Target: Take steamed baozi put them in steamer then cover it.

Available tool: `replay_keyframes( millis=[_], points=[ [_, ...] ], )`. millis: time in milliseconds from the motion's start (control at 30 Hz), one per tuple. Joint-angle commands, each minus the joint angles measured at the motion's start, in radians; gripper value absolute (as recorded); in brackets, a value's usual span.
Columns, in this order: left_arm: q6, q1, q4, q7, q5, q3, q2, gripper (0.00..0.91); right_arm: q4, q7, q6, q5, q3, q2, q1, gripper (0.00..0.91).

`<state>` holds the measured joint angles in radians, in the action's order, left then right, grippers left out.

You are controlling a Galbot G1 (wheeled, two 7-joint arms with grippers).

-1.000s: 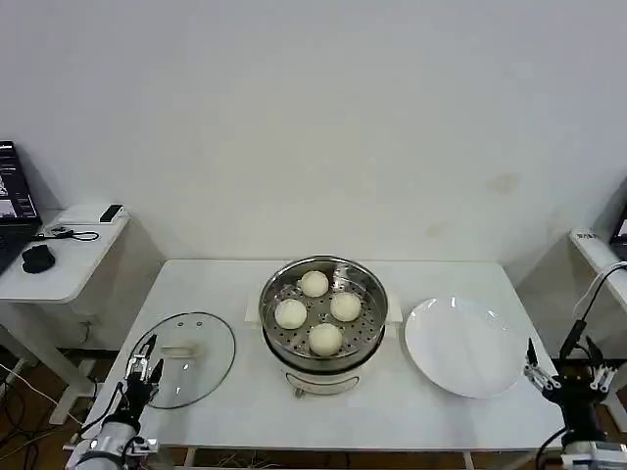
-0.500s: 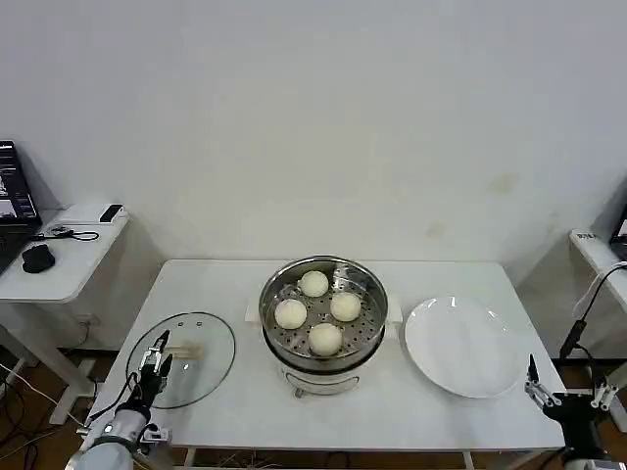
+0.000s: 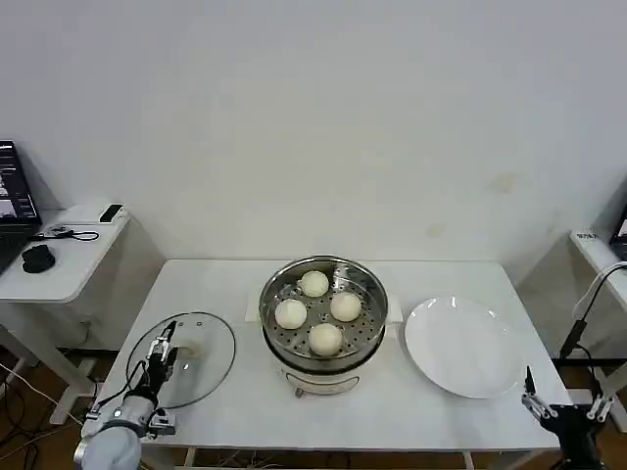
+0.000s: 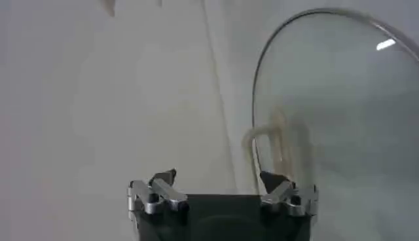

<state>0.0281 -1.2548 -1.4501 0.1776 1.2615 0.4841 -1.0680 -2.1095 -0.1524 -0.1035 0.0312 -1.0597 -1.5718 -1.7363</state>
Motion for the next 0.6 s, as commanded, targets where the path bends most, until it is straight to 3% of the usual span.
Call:
replay_keyframes(
  millis=[33, 100, 133, 600],
  points=[
    [0.004, 0.085, 0.114, 0.017, 0.008, -0.021, -0.010, 0.907, -0.002, -0.001, -0.008, 0.008, -0.007, -0.006, -0.022, 0.907],
    [0.005, 0.089, 0.118, 0.017, 0.007, -0.018, -0.011, 0.423, -0.005, -0.001, -0.008, 0.009, -0.007, -0.006, -0.024, 0.907],
    [0.005, 0.089, 0.117, 0.020, 0.006, -0.017, -0.011, 0.000, -0.005, -0.001, -0.008, 0.009, -0.006, -0.006, -0.024, 0.907],
    [0.013, 0.055, 0.069, 0.036, 0.017, 0.007, -0.028, 0.000, 0.000, 0.000, -0.006, 0.011, 0.010, -0.006, -0.018, 0.907]
  ],
)
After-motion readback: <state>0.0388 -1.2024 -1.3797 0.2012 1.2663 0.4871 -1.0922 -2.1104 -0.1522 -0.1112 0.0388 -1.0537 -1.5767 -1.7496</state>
